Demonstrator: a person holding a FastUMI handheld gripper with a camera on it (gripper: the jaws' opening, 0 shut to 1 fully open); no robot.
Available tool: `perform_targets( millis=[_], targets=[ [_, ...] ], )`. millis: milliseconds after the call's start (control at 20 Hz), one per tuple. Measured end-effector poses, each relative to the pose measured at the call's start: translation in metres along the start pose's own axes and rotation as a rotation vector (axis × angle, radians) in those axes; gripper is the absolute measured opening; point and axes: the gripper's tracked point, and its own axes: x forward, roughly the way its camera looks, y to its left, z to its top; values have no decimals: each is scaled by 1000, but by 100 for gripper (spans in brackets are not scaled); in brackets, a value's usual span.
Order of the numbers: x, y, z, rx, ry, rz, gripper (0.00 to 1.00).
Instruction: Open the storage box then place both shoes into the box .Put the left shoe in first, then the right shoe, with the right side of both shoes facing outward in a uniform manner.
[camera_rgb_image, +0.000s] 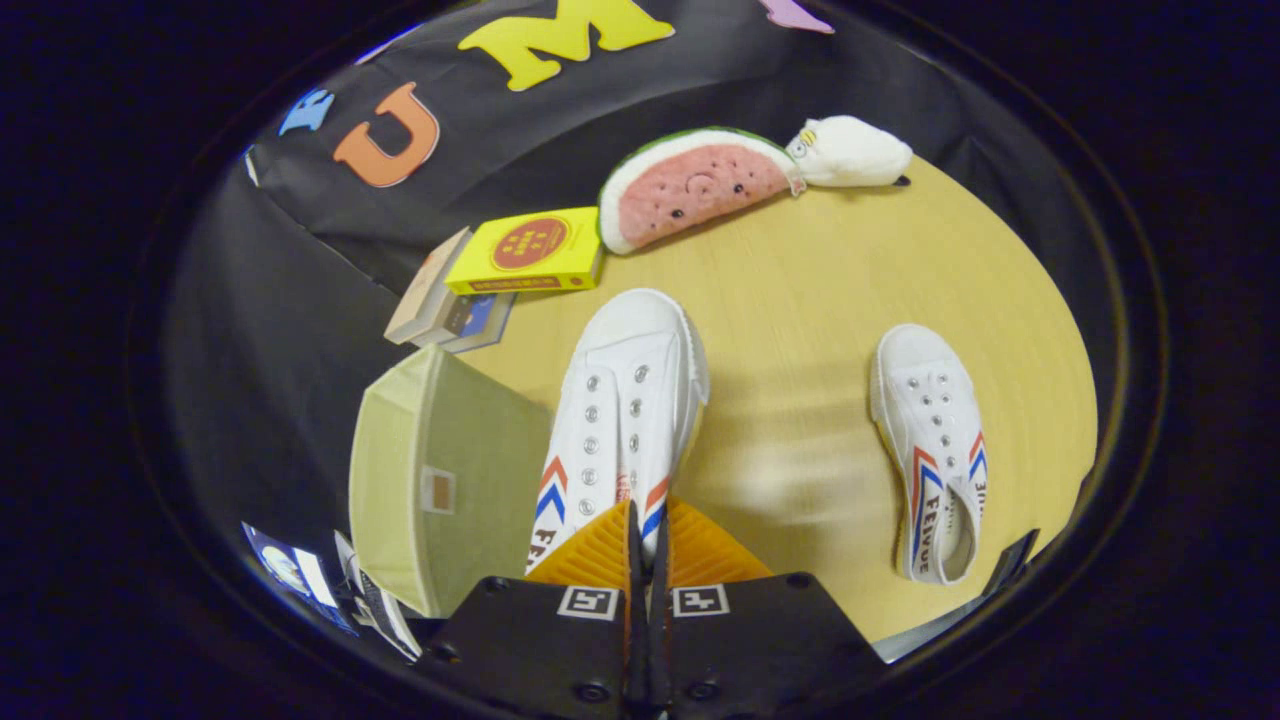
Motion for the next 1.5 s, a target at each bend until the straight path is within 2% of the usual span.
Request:
perform_targets(
  millis=[250,400,550,750,950,1300,1400,1450,1500],
  targets=[
    [-28,113,13,-62,-53,86,6],
    [-17,171,0,-94,-39,95,6],
    [15,212,-26,-100,16,106,6],
    [64,233,-58,-97,78,63,6],
    [98,233,-80,-96,117,10,6],
    [128,238,-86,-85,118,-19,6],
    [136,243,-84,-77,127,-13,11],
    [138,246,-89,-82,137,-2,23],
    [138,251,-88,-88,138,8,29]
  ],
)
